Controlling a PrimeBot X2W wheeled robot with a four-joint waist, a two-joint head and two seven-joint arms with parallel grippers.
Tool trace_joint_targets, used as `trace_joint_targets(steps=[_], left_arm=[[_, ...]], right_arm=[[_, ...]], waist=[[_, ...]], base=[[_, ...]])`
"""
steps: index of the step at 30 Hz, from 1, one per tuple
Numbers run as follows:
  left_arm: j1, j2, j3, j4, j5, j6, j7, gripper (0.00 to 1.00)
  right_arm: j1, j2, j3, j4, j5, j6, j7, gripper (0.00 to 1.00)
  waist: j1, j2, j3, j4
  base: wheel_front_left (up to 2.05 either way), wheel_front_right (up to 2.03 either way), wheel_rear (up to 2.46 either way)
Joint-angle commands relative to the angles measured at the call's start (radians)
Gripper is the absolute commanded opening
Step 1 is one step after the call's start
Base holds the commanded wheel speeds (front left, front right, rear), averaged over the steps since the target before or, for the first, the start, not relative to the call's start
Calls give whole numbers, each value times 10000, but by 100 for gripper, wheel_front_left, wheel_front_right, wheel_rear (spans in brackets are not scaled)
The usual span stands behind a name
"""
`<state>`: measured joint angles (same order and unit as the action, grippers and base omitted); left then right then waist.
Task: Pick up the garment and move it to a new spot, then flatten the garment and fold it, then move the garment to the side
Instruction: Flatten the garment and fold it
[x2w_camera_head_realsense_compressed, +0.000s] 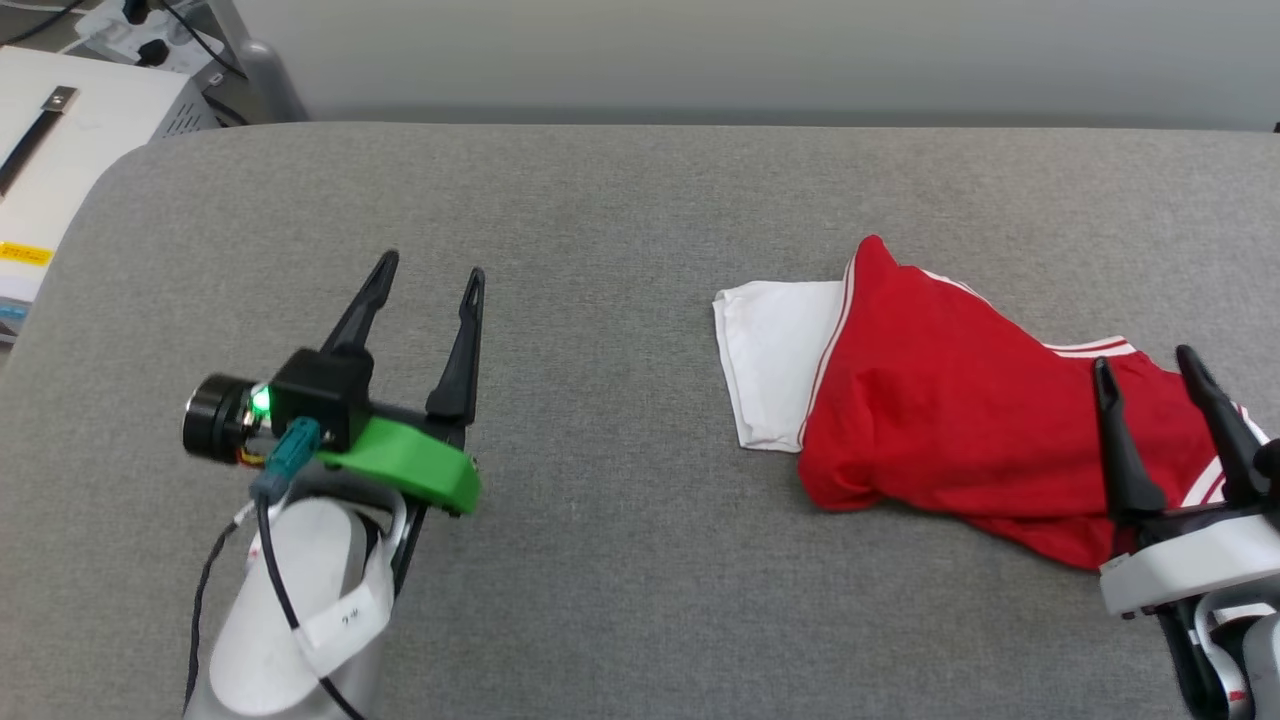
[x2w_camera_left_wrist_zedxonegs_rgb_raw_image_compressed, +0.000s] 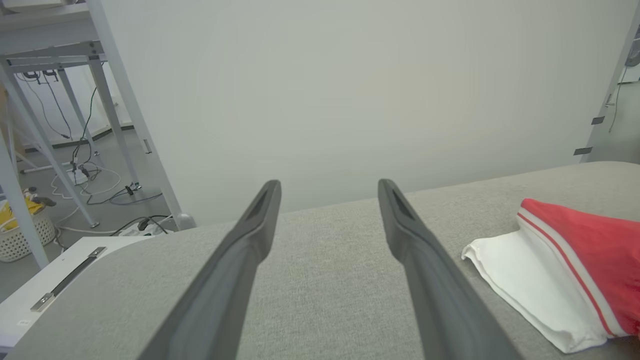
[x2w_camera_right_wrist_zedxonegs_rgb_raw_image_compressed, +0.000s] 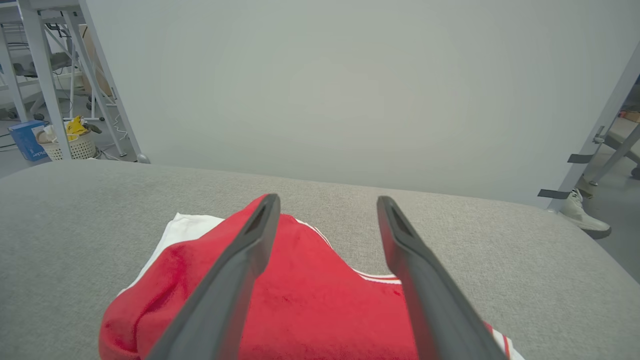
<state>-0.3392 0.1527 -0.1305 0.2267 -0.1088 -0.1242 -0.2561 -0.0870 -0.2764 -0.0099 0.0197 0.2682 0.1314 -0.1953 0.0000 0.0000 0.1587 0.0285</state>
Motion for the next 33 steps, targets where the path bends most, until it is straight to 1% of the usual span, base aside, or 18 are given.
trace_joint_targets(steps=[1, 4, 7, 10, 13, 18, 21, 23, 24, 27, 29, 30, 33], left_arm=[[-620, 221, -264, 236, -153, -54, -57, 100], [-1719, 705, -1243, 796, -571, -60, 73, 100], [-2922, 1184, -2396, 1250, -1290, -62, 586, 100], [-4025, 1613, -3637, 1638, -1983, -63, 1318, 100], [-5167, 1961, -4926, 1990, -2874, -63, 2437, 100], [-6806, 2198, -6839, 2286, -4564, -64, 4434, 100], [-7729, 2258, -8247, 2396, -5819, -64, 6077, 100], [-8181, 2241, -8856, 2447, -6763, -64, 6994, 100], [-8396, 2277, -9141, 2466, -7067, -64, 7361, 100], [-9062, 2368, -10001, 2575, -7803, -64, 8128, 100], [-9404, 2372, -10446, 2738, -8134, -64, 8399, 100], [-9782, 2354, -11023, 3034, -8366, -64, 8745, 100], [-9928, 2311, -11341, 3384, -8433, -65, 9156, 100]], right_arm=[[164, 117, 117, -120, -88, -7, -123, 100], [262, 308, 343, -163, -152, -7, -259, 100], [292, 488, 525, -182, -259, -7, -339, 100], [235, 542, 642, -92, -354, -7, -396, 100], [117, 604, 778, -13, -447, -7, -458, 100], [-126, 662, 938, 91, -558, -7, -530, 100], [-335, 702, 1040, 166, -627, -7, -569, 100], [-500, 743, 1122, 197, -663, -7, -591, 100], [-589, 774, 1184, 213, -681, -7, -600, 100], [-931, 902, 1373, 287, -706, -7, -628, 100], [-1148, 983, 1473, 348, -689, -7, -642, 100], [-1445, 1065, 1610, 436, -632, -7, -655, 100], [-1708, 1179, 1675, 433, -599, -7, -660, 100]], waist=[[0, 0, 193, -255], [0, 0, 364, -539], [0, 0, 591, -850], [0, 0, 804, -1100], [0, 0, 1043, -1333], [0, 0, 1445, -1582], [0, 0, 1753, -1705], [0, 0, 1989, -1777], [0, 0, 2097, -1834], [0, 0, 2463, -2001], [0, 0, 2697, -2110], [0, 0, 3046, -2266], [0, 0, 3342, -2418]], base=[[0, 0, 0], [0, 0, 0], [0, 0, 0], [0, 0, 0], [0, 0, 0], [0, 0, 0], [0, 0, 0], [0, 0, 0], [0, 0, 0], [0, 0, 0], [0, 0, 0], [0, 0, 0], [0, 0, 0]])
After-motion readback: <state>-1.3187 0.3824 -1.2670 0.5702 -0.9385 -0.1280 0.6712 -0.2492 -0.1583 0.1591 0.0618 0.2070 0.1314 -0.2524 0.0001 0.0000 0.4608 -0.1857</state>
